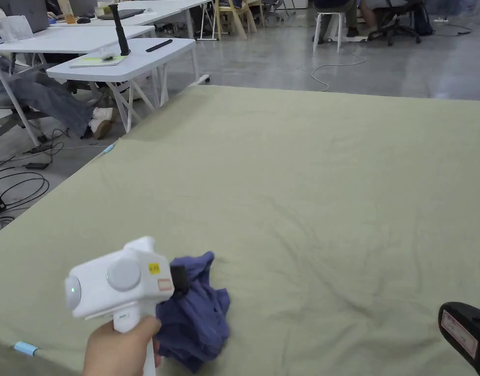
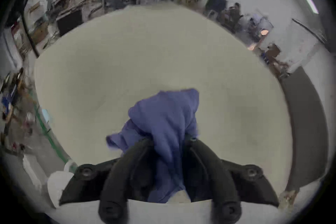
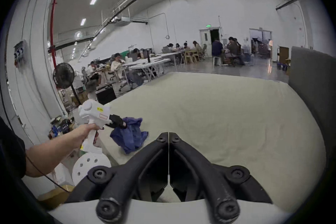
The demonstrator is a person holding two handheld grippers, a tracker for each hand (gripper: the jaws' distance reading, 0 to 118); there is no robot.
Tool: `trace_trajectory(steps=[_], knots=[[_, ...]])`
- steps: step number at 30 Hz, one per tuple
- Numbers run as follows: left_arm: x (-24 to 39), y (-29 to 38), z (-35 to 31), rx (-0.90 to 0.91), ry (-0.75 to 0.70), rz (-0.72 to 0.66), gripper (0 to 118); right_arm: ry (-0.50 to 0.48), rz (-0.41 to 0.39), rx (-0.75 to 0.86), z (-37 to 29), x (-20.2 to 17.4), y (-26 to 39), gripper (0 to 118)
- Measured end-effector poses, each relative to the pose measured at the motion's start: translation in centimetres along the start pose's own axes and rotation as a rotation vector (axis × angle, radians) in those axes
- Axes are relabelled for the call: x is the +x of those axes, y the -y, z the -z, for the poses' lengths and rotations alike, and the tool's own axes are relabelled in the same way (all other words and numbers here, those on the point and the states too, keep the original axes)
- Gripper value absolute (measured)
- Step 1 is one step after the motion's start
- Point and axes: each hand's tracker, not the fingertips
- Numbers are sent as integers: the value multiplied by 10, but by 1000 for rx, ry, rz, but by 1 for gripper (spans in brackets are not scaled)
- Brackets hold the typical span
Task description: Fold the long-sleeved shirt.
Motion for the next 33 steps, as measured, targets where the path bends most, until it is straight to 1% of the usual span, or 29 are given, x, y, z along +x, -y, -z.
trace_trajectory(steps=[2, 3, 4, 6, 7, 8, 9, 11, 14, 17, 19, 21, 22, 24, 25, 26, 27, 28, 29, 30, 31, 32, 33], knots=[[36, -26, -33, 56, 98, 37, 19, -17, 28, 27, -7, 5, -6, 0], [64, -17, -46, 108, 139, 83, 18, -17, 38, 52, -14, 7, -9, 0], [90, -28, -65, 149, 171, 152, 18, -12, 46, 86, -22, 9, -13, 0], [138, -46, -97, 209, 245, 232, 18, -13, 58, 146, -43, 13, -21, 0], [169, -36, -108, 242, 302, 251, 18, -12, 61, 173, -55, 17, -25, 0], [193, -40, -117, 266, 342, 270, 18, -5, 63, 191, -66, 20, -28, 0], [219, -41, -125, 272, 342, 317, 18, 9, 62, 214, -79, 24, -31, 0], [272, -27, -130, 305, 399, 366, 18, 41, 65, 249, -105, 33, -34, 0], [349, 6, -108, 245, 434, 451, 18, 92, 86, 256, -141, 53, -34, 0], [411, 59, -53, 70, 439, 525, 18, 126, 152, 256, -165, 75, -19, 0], [448, 108, -3, -66, 391, 596, 18, 109, 259, 135, -171, 95, -9, 0], [471, 165, 57, -226, 306, 692, 18, 96, 375, 82, -174, 112, 8, 0], [475, 194, 87, -324, 284, 706, 19, 126, 387, 92, -179, 121, 21, 0], [472, 248, 133, -507, 257, 684, 41, 173, 381, 70, -185, 125, 35, 0], [465, 271, 153, -593, 247, 656, 48, 183, 382, 48, -187, 126, 41, 0], [458, 286, 167, -658, 240, 613, 48, 188, 386, 37, -189, 126, 46, 0], [450, 301, 170, -684, 239, 572, 74, 190, 392, 28, -190, 128, 50, 0], [454, 300, 162, -570, 353, 578, 96, 193, 394, 18, -191, 130, 53, 0], [461, 296, 155, -546, 383, 597, 115, 192, 393, 11, -191, 131, 55, 0], [467, 289, 148, -566, 370, 606, 118, 191, 392, 4, -191, 132, 56, 0], [471, 279, 132, -573, 374, 602, 118, 191, 391, 2, -189, 134, 56, 0], [473, 262, 118, -570, 418, 577, 117, 190, 392, 0, -186, 136, 54, 0], [470, 243, 101, -549, 498, 541, 116, 187, 394, 2, -183, 138, 52, 0]])
